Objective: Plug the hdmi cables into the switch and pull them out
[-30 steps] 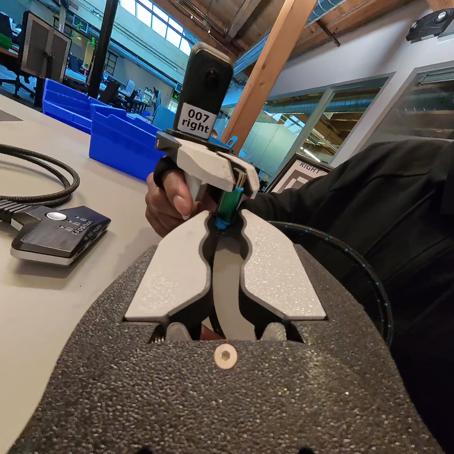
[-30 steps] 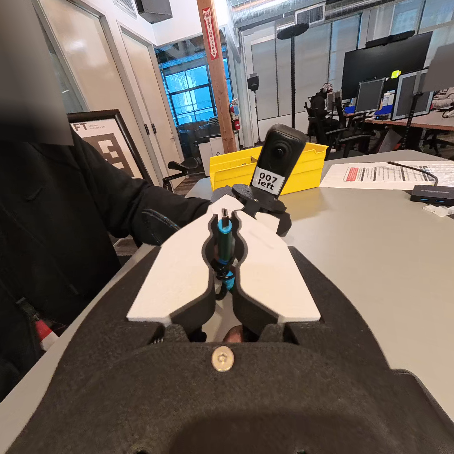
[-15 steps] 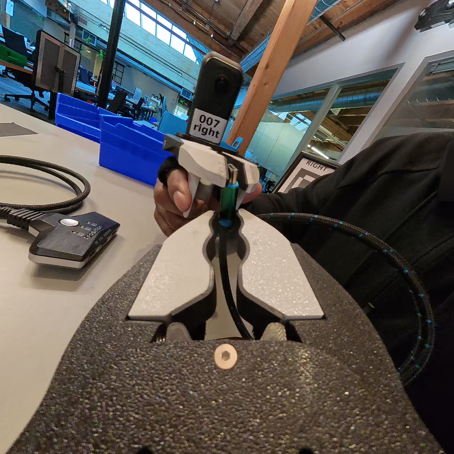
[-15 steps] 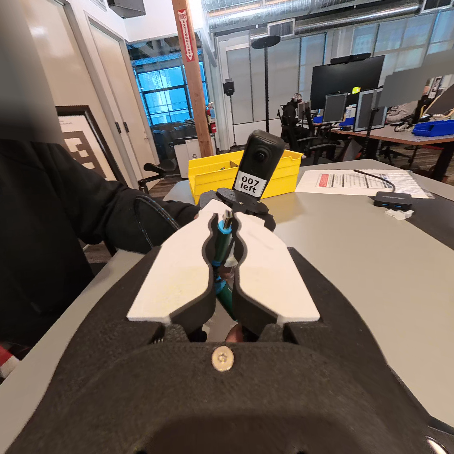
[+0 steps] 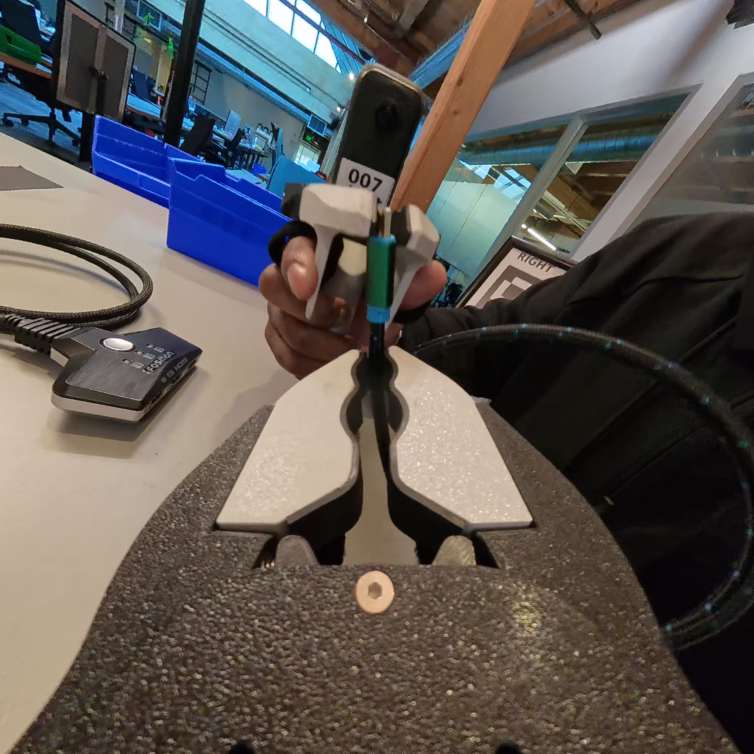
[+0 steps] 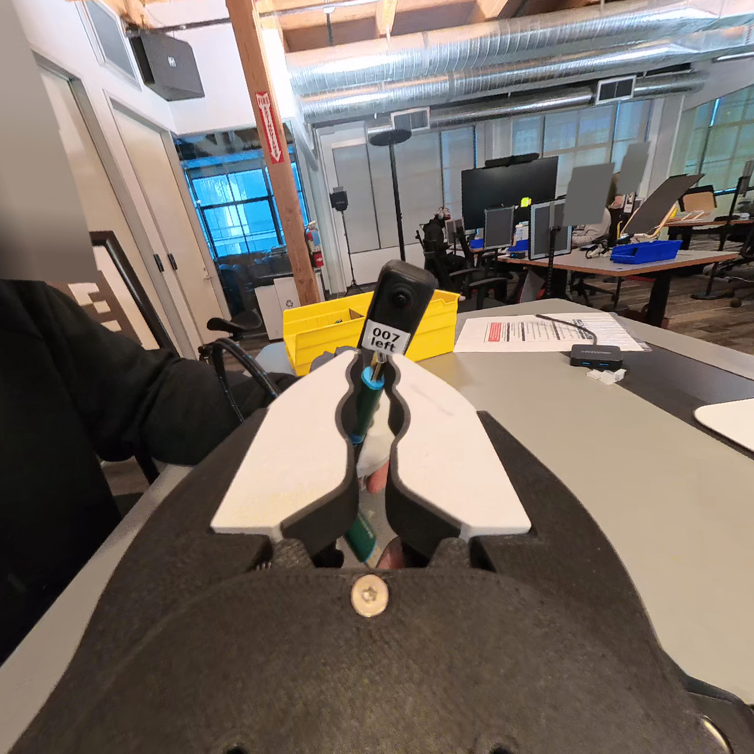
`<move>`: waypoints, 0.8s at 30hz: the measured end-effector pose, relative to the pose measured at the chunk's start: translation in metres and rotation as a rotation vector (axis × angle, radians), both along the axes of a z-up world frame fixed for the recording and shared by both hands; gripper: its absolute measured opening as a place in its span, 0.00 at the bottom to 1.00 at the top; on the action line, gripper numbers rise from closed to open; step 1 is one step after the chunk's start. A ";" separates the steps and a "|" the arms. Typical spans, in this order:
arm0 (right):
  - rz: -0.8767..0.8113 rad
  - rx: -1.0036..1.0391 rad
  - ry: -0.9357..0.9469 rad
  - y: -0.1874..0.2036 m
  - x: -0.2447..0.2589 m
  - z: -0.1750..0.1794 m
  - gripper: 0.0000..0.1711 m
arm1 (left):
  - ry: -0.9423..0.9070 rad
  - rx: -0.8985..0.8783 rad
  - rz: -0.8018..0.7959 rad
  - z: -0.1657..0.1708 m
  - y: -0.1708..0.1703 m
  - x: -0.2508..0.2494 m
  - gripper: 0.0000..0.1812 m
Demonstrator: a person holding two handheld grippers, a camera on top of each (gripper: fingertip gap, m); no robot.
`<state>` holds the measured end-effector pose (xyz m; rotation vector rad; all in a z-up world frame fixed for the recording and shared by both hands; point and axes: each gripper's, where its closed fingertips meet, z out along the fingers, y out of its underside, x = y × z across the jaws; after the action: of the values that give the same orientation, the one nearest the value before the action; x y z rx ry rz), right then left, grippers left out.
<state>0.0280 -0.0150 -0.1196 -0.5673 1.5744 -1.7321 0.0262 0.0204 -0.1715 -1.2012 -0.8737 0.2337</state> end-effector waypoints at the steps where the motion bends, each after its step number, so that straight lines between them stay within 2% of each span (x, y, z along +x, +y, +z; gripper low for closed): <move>1: -0.004 -0.004 -0.010 0.000 -0.002 0.002 0.06 | -0.008 -0.004 -0.009 -0.001 0.002 0.000 0.04; 6: -0.074 -0.025 -0.071 -0.002 -0.021 0.014 0.06 | -0.073 -0.091 -0.048 -0.013 0.006 0.005 0.00; 8: -0.161 -0.042 -0.202 -0.004 -0.057 0.031 0.05 | -0.217 -0.293 -0.160 -0.047 0.022 0.017 0.00; 10: -0.200 -0.054 -0.228 -0.001 -0.084 0.037 0.03 | -0.167 -0.326 -0.163 -0.044 0.031 0.017 0.00; 14: -0.094 0.024 -0.250 0.001 -0.079 0.029 0.03 | -0.235 -0.259 -0.046 -0.045 0.006 0.003 0.00; 20: 0.045 0.117 -0.256 -0.004 -0.043 0.008 0.03 | -0.117 -0.162 0.185 -0.019 -0.048 -0.002 0.08; 22: 0.080 0.138 -0.264 -0.006 -0.030 0.002 0.03 | -0.064 -0.054 0.225 -0.002 -0.051 -0.007 0.13; 24: 0.107 0.152 -0.250 -0.007 -0.017 -0.003 0.03 | -0.037 0.024 0.196 0.005 -0.039 -0.011 0.16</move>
<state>0.0107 -0.0221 -0.1230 -0.3385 1.4557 -1.5239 0.0147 -0.0184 -0.1664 -1.1012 -1.0246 0.3594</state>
